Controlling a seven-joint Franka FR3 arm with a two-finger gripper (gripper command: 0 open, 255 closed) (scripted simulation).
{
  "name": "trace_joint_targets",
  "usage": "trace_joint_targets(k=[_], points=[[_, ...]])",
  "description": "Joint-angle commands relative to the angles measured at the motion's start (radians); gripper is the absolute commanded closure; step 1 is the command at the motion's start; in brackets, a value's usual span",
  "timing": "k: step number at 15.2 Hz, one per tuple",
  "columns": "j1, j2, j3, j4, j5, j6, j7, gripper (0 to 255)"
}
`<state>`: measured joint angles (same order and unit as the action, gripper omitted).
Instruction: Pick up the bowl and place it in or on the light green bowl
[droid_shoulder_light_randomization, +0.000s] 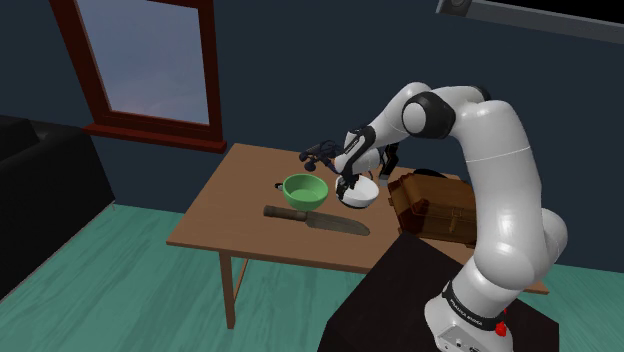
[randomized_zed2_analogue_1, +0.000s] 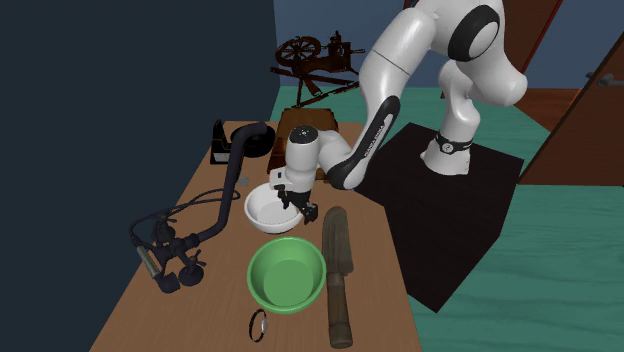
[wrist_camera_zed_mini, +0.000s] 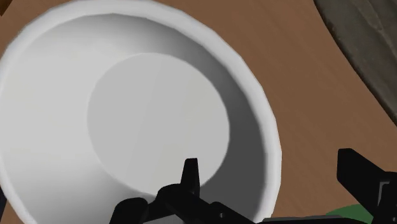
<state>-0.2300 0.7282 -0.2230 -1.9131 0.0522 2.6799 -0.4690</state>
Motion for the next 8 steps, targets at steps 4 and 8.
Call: trace_joint_targets(k=[4, 8], points=[[-0.01, 0.048, 0.009, 0.025, 0.006, 0.023, -0.003, 0], [-0.01, 0.048, 0.009, 0.025, 0.006, 0.023, -0.003, 0]])
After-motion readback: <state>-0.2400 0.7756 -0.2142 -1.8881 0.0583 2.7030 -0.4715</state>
